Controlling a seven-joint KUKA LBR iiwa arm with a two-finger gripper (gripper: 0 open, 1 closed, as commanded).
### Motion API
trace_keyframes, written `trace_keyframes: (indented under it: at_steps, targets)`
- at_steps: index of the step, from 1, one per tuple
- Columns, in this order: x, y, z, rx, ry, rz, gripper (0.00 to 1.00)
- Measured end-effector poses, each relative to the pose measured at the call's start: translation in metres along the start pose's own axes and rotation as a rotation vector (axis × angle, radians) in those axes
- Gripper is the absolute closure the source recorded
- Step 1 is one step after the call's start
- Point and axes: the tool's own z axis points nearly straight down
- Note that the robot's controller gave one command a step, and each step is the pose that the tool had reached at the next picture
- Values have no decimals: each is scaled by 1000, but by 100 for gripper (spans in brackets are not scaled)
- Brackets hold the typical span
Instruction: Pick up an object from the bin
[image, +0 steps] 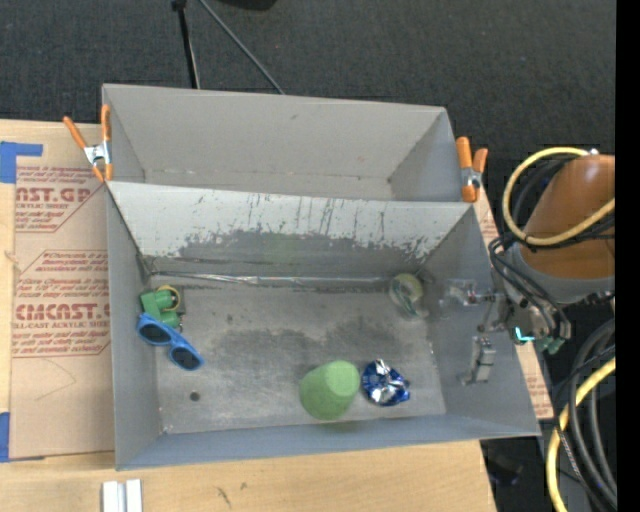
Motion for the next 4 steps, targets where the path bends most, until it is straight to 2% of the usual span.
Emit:
trace_keyframes:
  at_steps: [1,2,3,4]
  targets:
    - [15,88,108,-4,1,11,0]
    - [13,83,103,1,-5,16,100]
    - [10,5,104,-5,-7,-602,100]
    - [15,1,-36,7,-13,-621,100]
